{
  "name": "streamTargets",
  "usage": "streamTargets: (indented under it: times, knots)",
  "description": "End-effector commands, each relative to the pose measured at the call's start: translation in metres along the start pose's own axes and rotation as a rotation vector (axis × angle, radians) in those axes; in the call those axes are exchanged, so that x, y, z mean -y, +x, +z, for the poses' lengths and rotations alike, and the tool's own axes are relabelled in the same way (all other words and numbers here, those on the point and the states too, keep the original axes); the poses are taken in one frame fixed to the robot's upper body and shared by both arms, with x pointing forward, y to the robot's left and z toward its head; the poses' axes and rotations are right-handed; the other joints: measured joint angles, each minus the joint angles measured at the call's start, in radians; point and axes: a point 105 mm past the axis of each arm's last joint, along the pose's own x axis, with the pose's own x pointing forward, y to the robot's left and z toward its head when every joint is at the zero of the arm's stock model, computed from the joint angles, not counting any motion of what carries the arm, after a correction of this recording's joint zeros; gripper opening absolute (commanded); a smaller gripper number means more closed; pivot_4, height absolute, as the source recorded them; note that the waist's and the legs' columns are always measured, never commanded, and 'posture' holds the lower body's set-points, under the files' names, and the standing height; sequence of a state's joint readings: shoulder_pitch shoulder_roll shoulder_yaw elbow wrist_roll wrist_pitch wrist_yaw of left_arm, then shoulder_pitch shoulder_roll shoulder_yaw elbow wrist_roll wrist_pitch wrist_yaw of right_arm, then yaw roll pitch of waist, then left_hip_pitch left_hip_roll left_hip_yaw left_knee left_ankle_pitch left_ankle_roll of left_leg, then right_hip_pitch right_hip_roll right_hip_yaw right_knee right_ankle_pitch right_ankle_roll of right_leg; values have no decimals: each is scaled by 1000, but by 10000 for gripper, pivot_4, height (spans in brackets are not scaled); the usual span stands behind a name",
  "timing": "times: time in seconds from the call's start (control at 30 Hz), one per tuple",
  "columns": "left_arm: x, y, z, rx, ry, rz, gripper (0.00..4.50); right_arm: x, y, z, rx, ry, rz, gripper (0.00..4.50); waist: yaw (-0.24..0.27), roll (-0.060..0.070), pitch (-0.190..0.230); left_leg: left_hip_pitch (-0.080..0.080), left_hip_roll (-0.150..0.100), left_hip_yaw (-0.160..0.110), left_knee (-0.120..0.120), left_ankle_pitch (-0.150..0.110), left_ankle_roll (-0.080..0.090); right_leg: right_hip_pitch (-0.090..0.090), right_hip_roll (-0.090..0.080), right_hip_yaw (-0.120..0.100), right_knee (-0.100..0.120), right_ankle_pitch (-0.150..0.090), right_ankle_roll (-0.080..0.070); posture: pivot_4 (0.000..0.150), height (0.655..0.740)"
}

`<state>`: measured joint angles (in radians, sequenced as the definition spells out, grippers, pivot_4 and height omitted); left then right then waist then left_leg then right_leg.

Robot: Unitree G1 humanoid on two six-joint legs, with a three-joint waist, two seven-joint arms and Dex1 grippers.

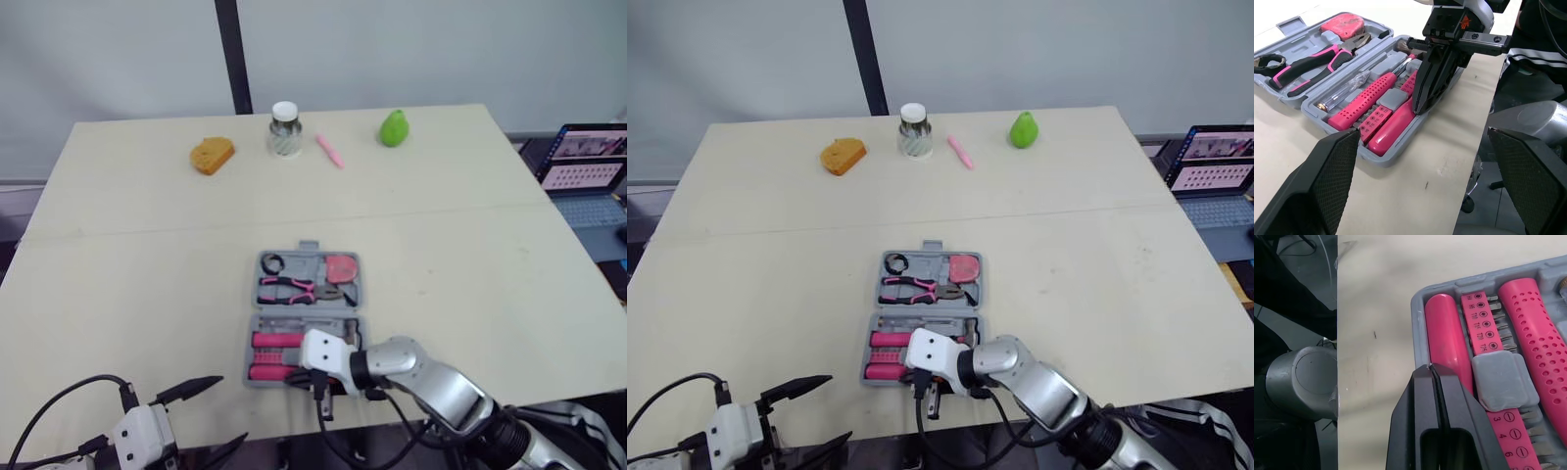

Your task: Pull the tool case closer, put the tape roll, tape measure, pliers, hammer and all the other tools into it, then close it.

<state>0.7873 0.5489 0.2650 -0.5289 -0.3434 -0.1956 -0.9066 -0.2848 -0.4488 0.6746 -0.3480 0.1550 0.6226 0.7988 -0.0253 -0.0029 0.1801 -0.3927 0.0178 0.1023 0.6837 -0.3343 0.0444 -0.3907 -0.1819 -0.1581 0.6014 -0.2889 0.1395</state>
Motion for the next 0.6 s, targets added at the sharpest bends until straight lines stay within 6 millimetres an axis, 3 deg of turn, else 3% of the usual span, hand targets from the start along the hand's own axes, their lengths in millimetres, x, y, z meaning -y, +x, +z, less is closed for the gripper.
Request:
streamTargets:
  times: [0.03,0.2,0.6]
  knots:
    - [0,1,3,5,18,-3,45000,-4,-4,-1,34,53,31,281,1,-1,0,0,0,0,0,0,0,0,0,0,0,0,0,1500,7400]
    - [0,0,3,4,17,-4,45000,-1,-8,12,81,69,23,281,1,-1,0,0,0,0,0,0,0,0,0,0,0,0,0,1500,7400]
    - [-1,2,2,5,20,-9,45000,7,-10,11,81,77,-8,281,0,-1,0,0,0,0,0,0,0,0,0,0,0,0,0,1500,7400]
